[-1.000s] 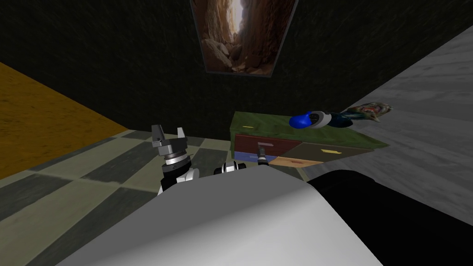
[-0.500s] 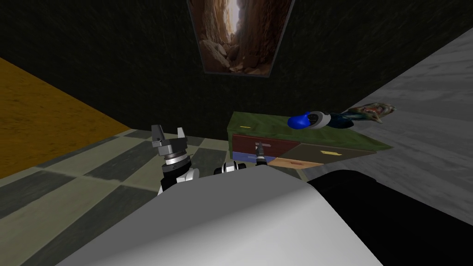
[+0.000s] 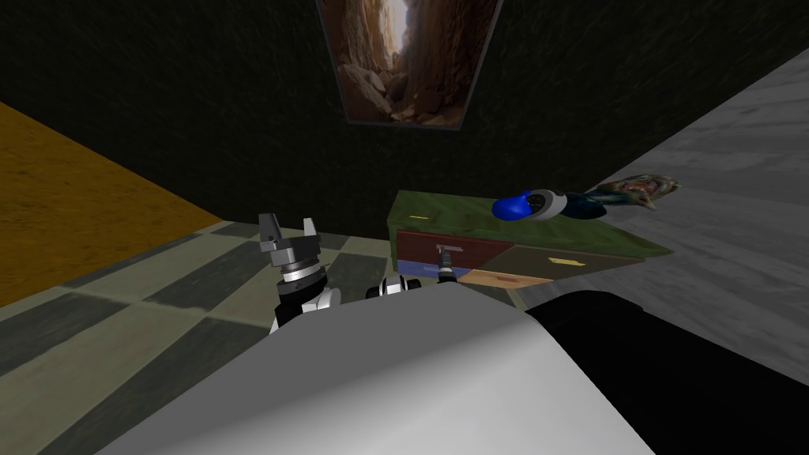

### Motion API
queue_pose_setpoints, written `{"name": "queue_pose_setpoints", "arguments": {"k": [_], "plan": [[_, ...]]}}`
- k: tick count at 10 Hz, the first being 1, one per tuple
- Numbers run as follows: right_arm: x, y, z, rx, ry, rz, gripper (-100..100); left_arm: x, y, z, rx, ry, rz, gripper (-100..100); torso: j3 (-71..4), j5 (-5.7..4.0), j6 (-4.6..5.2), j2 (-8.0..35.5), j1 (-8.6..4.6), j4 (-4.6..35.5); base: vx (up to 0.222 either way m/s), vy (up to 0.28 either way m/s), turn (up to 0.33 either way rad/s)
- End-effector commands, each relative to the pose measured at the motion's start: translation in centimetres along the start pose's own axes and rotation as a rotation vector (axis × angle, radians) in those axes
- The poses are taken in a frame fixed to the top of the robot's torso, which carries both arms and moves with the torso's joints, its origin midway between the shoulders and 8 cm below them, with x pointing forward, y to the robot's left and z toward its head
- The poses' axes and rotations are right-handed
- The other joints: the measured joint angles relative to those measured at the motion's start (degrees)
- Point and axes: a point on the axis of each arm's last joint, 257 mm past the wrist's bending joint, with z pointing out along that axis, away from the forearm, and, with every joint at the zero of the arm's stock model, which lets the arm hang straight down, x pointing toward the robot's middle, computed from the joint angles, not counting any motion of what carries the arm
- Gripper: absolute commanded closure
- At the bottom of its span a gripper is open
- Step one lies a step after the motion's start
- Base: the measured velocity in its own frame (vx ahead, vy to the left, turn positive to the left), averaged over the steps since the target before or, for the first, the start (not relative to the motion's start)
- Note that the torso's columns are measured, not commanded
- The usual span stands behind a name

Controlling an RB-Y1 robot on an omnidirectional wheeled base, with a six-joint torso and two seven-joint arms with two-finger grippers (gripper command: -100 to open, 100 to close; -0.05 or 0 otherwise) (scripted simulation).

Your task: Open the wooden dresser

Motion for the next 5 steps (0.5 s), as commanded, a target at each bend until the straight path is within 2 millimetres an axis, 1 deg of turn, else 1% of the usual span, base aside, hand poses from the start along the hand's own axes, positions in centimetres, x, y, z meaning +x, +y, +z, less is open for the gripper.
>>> {"name": "queue_pose_setpoints", "arguments": {"k": [1,2,3,5], "plan": [[0.6,0.1,-0.2,-0.001,0.000,0.000,100,0.0,0.0,0.0,0.000,0.000,0.000,0,0.0,-0.03,-0.07,-0.1,-0.09,0.0,-0.015,0.034,-0.028],[-0.1,0.1,-0.1,-0.003,0.018,0.000,100,0.0,0.0,0.0,0.000,0.000,0.000,0,-0.1,-0.02,-0.13,-0.2,-0.25,0.0,-0.093,-0.040,0.089],[-0.6,0.1,0.1,-0.002,0.026,0.000,100,0.0,0.0,0.0,0.000,0.000,0.000,0,0.0,-0.09,-0.24,0.0,-0.30,0.1,-0.153,-0.069,0.131],[-1.5,-0.1,0.3,-0.002,0.041,-0.001,100,0.0,0.0,0.0,0.000,0.000,0.000,0,0.0,-0.02,-0.08,0.1,-0.21,0.1,-0.165,-0.066,0.106]]}}
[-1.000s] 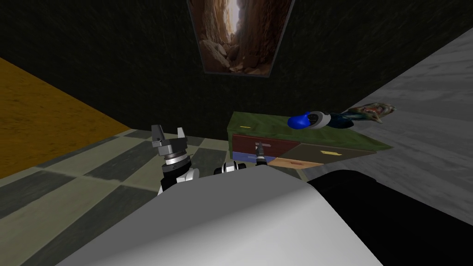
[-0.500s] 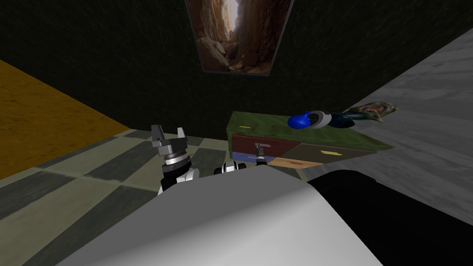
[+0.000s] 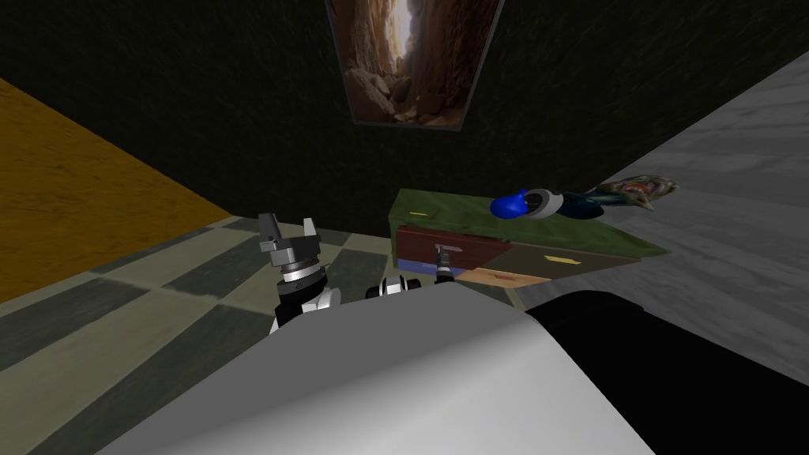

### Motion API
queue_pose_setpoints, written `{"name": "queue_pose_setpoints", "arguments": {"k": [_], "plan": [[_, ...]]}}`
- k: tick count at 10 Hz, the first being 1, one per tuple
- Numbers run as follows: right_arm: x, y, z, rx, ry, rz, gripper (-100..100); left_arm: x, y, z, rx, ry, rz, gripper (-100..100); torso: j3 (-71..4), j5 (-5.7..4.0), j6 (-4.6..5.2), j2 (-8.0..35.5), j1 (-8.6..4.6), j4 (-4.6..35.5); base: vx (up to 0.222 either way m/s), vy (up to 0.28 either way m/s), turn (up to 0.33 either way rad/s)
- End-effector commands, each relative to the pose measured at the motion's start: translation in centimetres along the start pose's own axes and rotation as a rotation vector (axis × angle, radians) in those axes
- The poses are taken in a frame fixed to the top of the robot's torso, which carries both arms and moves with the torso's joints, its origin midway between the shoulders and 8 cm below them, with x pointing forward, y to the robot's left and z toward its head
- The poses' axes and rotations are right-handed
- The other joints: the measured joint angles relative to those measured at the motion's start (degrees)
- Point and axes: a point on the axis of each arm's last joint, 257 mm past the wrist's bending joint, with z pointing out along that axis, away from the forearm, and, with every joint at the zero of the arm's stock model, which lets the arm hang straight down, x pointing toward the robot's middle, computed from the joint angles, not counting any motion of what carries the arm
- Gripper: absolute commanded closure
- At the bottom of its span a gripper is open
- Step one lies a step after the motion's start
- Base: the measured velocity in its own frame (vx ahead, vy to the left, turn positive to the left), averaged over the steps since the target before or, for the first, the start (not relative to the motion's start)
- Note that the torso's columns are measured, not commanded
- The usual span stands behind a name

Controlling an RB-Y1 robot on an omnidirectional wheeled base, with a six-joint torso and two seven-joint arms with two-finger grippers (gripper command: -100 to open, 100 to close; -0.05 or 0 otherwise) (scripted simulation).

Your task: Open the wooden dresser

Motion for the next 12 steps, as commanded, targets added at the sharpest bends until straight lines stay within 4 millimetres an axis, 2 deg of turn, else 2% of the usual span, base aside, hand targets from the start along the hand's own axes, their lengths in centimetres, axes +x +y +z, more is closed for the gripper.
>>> {"name": "queue_pose_setpoints", "arguments": {"k": [1,5,6,10,11,12], "plan": [[-1.3,-0.2,0.3,-0.001,0.016,-0.003,100,0.0,0.0,0.0,0.000,0.000,0.000,0,-0.1,0.05,0.10,-0.1,0.07,0.0,-0.117,-0.037,0.073],[-3.1,-0.6,0.7,-0.003,0.045,-0.003,100,0.0,0.0,0.0,0.000,0.000,0.000,0,-0.1,0.10,-0.09,-0.2,0.18,0.1,-0.106,-0.040,0.081],[-2.6,-0.1,0.5,-0.009,0.044,-0.005,100,0.0,0.0,0.0,0.000,0.000,0.000,0,-0.1,0.09,-0.05,0.0,0.15,0.1,-0.063,-0.029,0.036],[-3.7,-0.7,-0.2,-0.001,0.032,-0.002,100,0.0,0.0,0.0,0.000,0.000,0.000,0,0.0,0.10,0.08,0.1,0.16,0.1,-0.165,0.062,-0.031],[-3.5,-0.3,-0.3,-0.012,0.034,-0.005,100,0.0,0.0,0.0,0.000,0.000,0.000,0,0.0,0.14,0.06,0.0,0.13,0.1,-0.092,0.035,-0.008],[-3.9,-0.9,-0.1,-0.025,0.022,-0.002,-100,0.0,0.0,0.0,0.000,0.000,0.000,0,-0.2,0.16,0.08,-0.3,-0.03,0.1,-0.022,0.012,-0.100]]}}
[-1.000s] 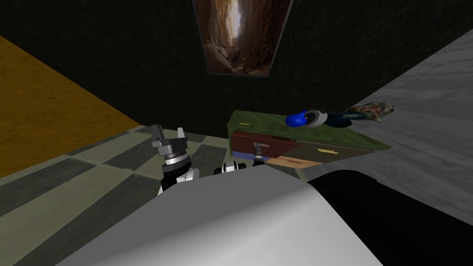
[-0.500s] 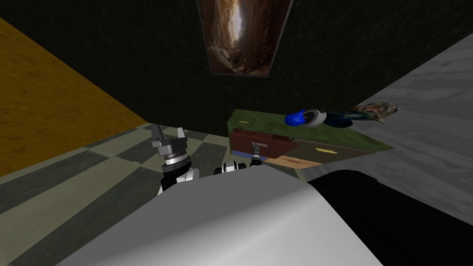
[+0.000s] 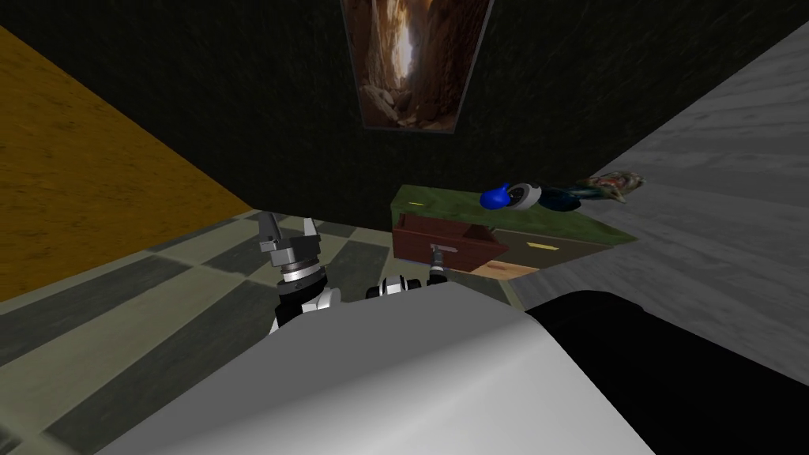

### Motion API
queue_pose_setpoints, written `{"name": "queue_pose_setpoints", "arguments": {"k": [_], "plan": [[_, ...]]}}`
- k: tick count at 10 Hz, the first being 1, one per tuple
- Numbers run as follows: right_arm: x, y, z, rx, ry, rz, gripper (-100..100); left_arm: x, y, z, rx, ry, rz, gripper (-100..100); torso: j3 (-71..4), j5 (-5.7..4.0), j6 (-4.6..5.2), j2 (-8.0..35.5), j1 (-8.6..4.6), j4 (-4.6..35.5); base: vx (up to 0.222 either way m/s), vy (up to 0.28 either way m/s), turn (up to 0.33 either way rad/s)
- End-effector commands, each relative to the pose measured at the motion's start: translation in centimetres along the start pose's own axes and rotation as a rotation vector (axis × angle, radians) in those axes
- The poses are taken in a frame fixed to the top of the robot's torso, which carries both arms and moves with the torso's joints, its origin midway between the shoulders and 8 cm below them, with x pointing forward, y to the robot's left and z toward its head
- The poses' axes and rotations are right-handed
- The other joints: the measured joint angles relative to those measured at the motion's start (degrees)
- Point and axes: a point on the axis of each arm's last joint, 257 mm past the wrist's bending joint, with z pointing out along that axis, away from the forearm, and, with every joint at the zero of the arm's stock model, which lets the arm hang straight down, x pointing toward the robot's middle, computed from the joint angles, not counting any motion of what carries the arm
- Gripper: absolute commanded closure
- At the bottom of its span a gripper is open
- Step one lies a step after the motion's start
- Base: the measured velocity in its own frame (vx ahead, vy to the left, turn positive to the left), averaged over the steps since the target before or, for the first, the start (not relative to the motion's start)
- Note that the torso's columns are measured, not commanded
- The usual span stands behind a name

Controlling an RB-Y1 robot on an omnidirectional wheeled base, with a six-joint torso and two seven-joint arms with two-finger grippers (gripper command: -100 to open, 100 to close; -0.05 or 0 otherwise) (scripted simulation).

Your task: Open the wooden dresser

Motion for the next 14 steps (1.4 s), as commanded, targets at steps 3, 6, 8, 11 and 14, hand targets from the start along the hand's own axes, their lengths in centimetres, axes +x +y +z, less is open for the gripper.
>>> {"name": "queue_pose_setpoints", "arguments": {"k": [3,6,8,11,14], "plan": [[-1.1,-2.5,0.9,-0.005,-0.028,0.007,-100,0.0,0.0,0.0,0.000,0.000,0.000,0,0.0,-0.17,0.02,-0.1,-0.10,-0.2,0.005,0.009,-0.070],[-1.7,-4.1,1.3,-0.004,-0.049,0.008,-100,0.0,0.0,0.0,0.000,0.000,0.000,0,0.1,-0.17,0.03,0.2,-0.06,-0.2,0.004,0.007,-0.063],[-2.0,-5.3,1.6,-0.001,-0.063,0.007,-100,0.0,0.0,0.0,0.000,0.000,0.000,0,0.1,-0.03,0.05,0.3,0.05,0.0,-0.004,0.010,-0.067],[-2.0,-4.0,1.3,-0.024,-0.063,0.003,0,0.0,0.0,0.0,0.000,0.000,0.000,0,0.2,-0.06,0.02,0.3,0.07,0.0,0.001,0.000,-0.004],[-2.0,-3.8,1.2,-0.030,-0.063,0.002,0,0.0,0.0,0.0,0.000,0.000,0.000,0,0.1,-0.12,0.03,0.1,-0.02,-0.1,0.000,0.000,0.000]]}}
